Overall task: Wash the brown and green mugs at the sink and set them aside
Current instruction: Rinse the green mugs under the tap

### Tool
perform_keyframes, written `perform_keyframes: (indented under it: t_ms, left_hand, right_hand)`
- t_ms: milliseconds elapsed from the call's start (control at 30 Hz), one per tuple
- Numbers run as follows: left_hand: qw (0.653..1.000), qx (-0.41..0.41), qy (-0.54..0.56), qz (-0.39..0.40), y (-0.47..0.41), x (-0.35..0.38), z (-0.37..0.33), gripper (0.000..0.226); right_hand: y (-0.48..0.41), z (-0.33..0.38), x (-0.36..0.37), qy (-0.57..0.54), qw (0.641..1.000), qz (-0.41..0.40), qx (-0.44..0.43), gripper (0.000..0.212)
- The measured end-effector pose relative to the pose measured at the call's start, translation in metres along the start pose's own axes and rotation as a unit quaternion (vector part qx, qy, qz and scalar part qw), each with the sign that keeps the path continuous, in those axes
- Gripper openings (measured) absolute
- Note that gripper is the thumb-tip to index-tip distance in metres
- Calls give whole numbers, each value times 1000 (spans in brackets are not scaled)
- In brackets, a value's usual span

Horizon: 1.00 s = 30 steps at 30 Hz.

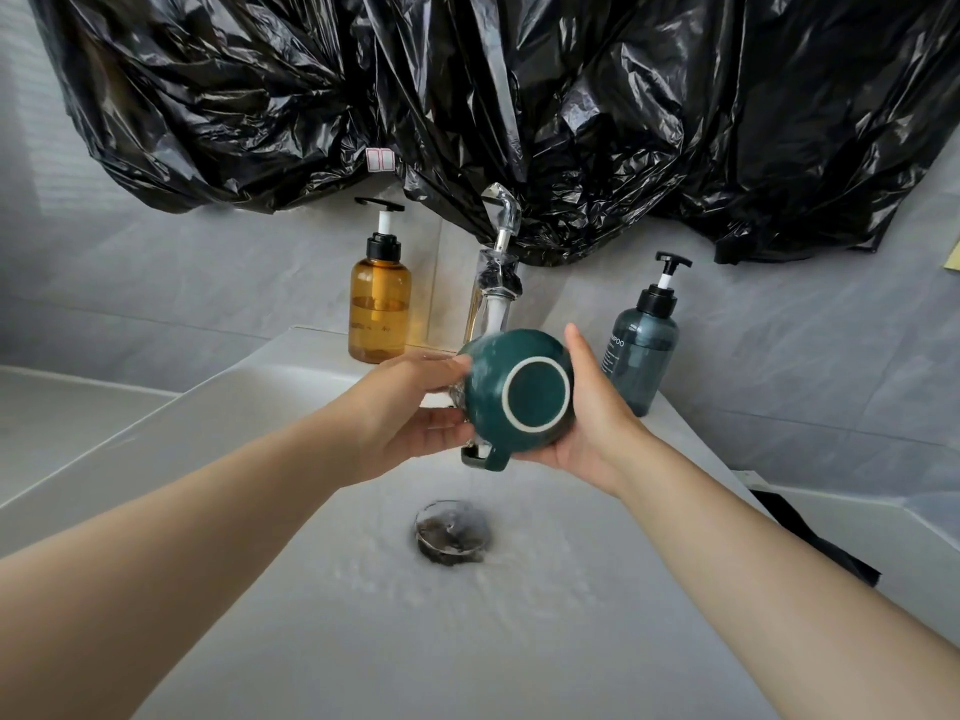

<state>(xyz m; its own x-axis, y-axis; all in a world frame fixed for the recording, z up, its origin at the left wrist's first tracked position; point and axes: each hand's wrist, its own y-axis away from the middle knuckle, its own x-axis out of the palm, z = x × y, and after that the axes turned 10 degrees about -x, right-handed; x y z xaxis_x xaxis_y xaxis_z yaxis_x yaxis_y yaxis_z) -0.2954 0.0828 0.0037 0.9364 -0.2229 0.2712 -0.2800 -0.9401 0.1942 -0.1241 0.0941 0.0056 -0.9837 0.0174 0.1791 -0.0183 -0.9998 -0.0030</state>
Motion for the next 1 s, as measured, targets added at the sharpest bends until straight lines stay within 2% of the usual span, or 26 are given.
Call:
perform_keyframes:
  t_ms: [133,267,367,500,567,700,767,867,1000]
  left_hand:
    - [1000,10,3,-3,1,1,-2,15]
    - [999,0,33,-33,-1,-4,-6,25]
    - [999,-3,-11,-38,-3,-6,-4,32]
    - [994,-10,-95,-47,-6,-8,0,37]
    - [992,-13,-114,-47,-7,-8,1,41]
    - [993,-35,-105,-46,-7,-6,2,46]
    - [994,-48,-89,-47,-7,-6,2,47]
    - [994,-71,-62,-48,-7,-6,2,50]
    - [995,-74,-34,-50,-5,-6,-1,60]
  right_hand:
    - [0,-1,0,-27,999,37,12,65]
    - [2,0,6,-45,997,68,12,55]
    - [3,1,6,-52,996,66,32,54]
    - [3,0,5,-79,991,50,95,68]
    - [1,0,2,-59,990,49,120,74]
    - [-4,-1,-4,61,987,71,130,88]
    - [-5,-2,-3,55,989,85,111,81]
    - [-3,-5,1,-19,992,100,76,60]
    - [-2,-6,3,-29,993,101,59,56]
